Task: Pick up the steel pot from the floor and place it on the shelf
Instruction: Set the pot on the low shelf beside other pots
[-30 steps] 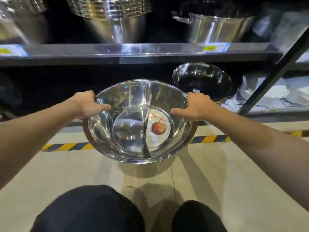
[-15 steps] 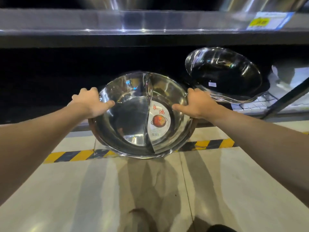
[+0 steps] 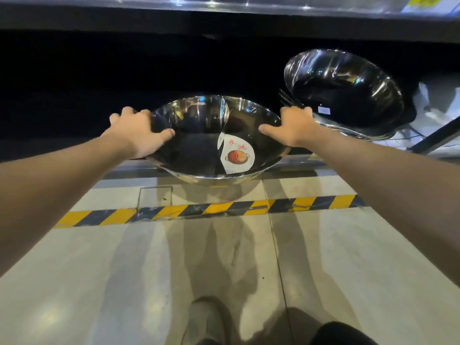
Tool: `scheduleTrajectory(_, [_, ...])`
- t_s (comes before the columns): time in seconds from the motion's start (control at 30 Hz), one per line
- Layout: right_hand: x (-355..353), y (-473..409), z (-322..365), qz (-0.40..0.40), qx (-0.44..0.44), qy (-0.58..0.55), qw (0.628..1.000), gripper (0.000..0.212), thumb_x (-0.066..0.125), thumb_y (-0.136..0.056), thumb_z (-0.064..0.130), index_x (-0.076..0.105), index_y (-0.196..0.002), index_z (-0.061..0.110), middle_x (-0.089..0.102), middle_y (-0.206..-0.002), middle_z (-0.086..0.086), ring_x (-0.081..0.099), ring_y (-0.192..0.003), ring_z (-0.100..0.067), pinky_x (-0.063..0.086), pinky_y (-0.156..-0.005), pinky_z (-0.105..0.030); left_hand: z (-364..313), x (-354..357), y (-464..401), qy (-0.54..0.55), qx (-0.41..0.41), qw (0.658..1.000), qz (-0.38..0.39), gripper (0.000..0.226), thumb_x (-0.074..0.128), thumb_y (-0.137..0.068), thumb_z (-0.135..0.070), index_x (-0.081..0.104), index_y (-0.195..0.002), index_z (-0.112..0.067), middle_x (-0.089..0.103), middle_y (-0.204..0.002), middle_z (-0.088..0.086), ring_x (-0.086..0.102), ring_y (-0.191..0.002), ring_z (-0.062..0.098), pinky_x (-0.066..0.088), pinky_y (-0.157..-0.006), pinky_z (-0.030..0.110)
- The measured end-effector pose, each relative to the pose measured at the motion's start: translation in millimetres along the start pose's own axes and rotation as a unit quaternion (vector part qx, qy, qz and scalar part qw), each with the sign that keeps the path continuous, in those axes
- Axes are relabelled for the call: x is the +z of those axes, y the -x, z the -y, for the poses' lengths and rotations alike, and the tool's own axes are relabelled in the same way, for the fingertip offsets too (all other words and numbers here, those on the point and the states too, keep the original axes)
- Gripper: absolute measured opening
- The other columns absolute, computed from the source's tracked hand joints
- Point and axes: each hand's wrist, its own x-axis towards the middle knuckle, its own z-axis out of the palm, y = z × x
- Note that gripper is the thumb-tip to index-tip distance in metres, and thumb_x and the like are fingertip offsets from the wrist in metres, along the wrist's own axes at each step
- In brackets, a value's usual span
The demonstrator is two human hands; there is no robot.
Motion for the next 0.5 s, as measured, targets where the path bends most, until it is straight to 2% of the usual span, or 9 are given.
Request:
scheduleTrajectory(0.1, [-6,1,3,0.009,-0.001,0.001,1.000,0.064,0.043,-0.088,0.071,0.058,-0.094,0.009,0.055,-0.074,-0.001,0.056,-0.084,-0.028,0.035,-0.091,-0.046,-2,-4,39,0.020,-0.007,0.999,0.042,0.097,0.031,-0.069,-0.088,0.044,-0.141,-0.024,0.036,-0.146,0.016,0.035,-0.128,0.045,0.038,-0.100,0.057])
scheduleTrajectory(0.2, [-16,20,9,0.014,-0.002,0.015,1.000,0.065,0.041,-0.090,0.070,0.062,-0.094,0.009,0.060,-0.087,-0.007,0.056,-0.098,-0.033,0.035,-0.095,-0.048,-1,-5,72,0.048,-0.009,0.995,0.084,0.106,0.024,-0.062,-0.095,0.046,-0.140,-0.027,0.024,-0.157,0.009,0.032,-0.136,0.044,0.034,-0.107,0.059])
scheduleTrajectory(0.3, [-26,63,25,-0.018,0.020,-0.014,1.000,0.074,0.036,-0.088,0.075,0.061,-0.108,0.008,0.057,-0.116,-0.019,0.047,-0.114,-0.044,0.038,-0.094,-0.051,-2,-4,94,0.068,-0.006,0.995,0.066,0.111,0.021,-0.060,-0.099,0.038,-0.145,-0.030,0.018,-0.160,0.008,0.027,-0.140,0.044,0.033,-0.108,0.060])
scheduleTrajectory(0.43, [-29,135,56,-0.024,-0.003,-0.035,0.999,0.101,0.027,-0.080,0.089,0.059,-0.116,0.000,0.057,-0.116,-0.022,0.048,-0.110,-0.042,0.041,-0.087,-0.049,-5,-5,114,0.037,0.032,0.998,0.029,0.108,0.023,-0.062,-0.099,0.035,-0.145,-0.032,0.025,-0.157,0.008,0.031,-0.137,0.040,0.039,-0.101,0.059])
scheduleTrajectory(0.5, [-27,152,65,-0.016,0.002,-0.030,0.999,0.104,0.031,-0.078,0.091,0.056,-0.123,0.001,0.054,-0.121,-0.020,0.047,-0.112,-0.040,0.044,-0.087,-0.046,-8,-4,117,0.031,0.035,0.999,0.018,0.108,0.022,-0.062,-0.099,0.036,-0.145,-0.030,0.025,-0.157,0.006,0.033,-0.136,0.039,0.041,-0.099,0.059])
